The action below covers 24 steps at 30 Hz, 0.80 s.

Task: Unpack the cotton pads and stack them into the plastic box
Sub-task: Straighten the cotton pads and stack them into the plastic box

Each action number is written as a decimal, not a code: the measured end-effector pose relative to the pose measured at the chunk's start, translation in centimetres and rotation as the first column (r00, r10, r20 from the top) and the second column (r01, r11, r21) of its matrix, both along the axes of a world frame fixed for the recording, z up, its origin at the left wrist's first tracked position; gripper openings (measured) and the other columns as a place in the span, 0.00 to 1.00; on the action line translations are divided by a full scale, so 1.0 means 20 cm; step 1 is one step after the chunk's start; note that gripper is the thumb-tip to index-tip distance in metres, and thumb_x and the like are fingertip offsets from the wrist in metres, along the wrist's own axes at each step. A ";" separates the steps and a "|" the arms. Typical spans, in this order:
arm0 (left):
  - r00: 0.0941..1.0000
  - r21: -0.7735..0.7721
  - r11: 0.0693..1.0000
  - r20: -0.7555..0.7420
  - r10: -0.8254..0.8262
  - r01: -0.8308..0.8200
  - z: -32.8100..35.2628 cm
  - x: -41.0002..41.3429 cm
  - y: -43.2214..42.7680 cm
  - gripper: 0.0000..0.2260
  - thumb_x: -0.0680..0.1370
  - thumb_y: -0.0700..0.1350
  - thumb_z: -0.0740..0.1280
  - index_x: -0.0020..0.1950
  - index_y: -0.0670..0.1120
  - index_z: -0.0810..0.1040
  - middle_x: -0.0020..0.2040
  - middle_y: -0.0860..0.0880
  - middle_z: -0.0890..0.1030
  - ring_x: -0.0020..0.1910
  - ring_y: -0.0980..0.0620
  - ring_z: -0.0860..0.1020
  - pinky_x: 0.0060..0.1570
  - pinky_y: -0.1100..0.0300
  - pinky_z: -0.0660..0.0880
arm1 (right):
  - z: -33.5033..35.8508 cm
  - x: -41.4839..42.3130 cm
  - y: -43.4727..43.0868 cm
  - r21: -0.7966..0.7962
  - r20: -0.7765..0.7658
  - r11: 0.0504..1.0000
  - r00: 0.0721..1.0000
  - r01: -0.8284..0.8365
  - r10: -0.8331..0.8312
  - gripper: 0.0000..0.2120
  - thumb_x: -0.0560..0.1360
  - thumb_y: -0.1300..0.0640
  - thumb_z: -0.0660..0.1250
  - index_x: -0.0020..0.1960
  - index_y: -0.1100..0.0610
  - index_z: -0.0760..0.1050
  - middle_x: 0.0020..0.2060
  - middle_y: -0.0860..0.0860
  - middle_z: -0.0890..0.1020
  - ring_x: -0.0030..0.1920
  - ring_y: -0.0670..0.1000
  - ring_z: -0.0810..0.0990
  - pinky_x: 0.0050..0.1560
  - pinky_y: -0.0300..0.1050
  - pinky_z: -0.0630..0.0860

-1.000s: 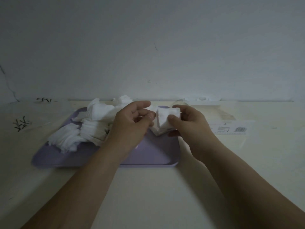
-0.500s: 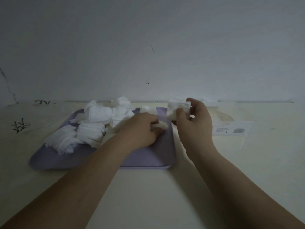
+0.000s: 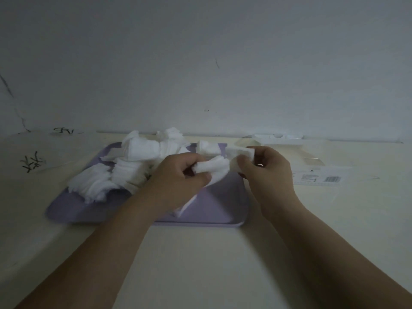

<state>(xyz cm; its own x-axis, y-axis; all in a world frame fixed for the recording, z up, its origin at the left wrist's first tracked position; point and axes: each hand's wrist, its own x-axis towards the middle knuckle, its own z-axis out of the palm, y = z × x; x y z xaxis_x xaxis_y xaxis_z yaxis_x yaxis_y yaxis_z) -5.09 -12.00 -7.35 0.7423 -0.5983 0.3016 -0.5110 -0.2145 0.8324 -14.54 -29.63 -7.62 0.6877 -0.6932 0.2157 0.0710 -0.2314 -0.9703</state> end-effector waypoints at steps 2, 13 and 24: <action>0.980 -0.126 0.986 -0.157 -0.125 0.106 0.04 -0.01 0.02 0.13 0.79 0.36 0.73 0.54 0.55 0.86 0.49 0.48 0.87 0.45 0.54 0.82 0.42 0.58 0.79 | -0.01 0.00 -0.02 0.015 -0.014 0.998 0.998 -0.058 0.058 0.06 0.75 0.60 0.75 0.49 0.51 0.84 0.41 0.46 0.88 0.44 0.47 0.87 0.51 0.51 0.86; 0.965 -0.185 0.983 -0.258 -0.050 0.001 0.04 -0.03 0.00 0.11 0.73 0.35 0.79 0.50 0.46 0.83 0.45 0.47 0.88 0.42 0.50 0.86 0.39 0.59 0.80 | 0.00 -0.01 -0.02 0.148 0.058 0.879 0.892 -0.452 0.449 0.12 0.78 0.73 0.68 0.58 0.64 0.85 0.48 0.62 0.88 0.45 0.56 0.86 0.48 0.48 0.81; 0.974 -0.162 0.984 -0.223 0.042 -0.079 0.04 -0.02 0.00 0.11 0.72 0.35 0.79 0.46 0.49 0.83 0.40 0.50 0.87 0.36 0.57 0.83 0.37 0.65 0.78 | 0.03 -0.02 -0.02 0.179 0.082 0.846 0.865 -0.502 0.495 0.20 0.75 0.79 0.65 0.58 0.61 0.84 0.52 0.63 0.88 0.50 0.57 0.86 0.54 0.51 0.81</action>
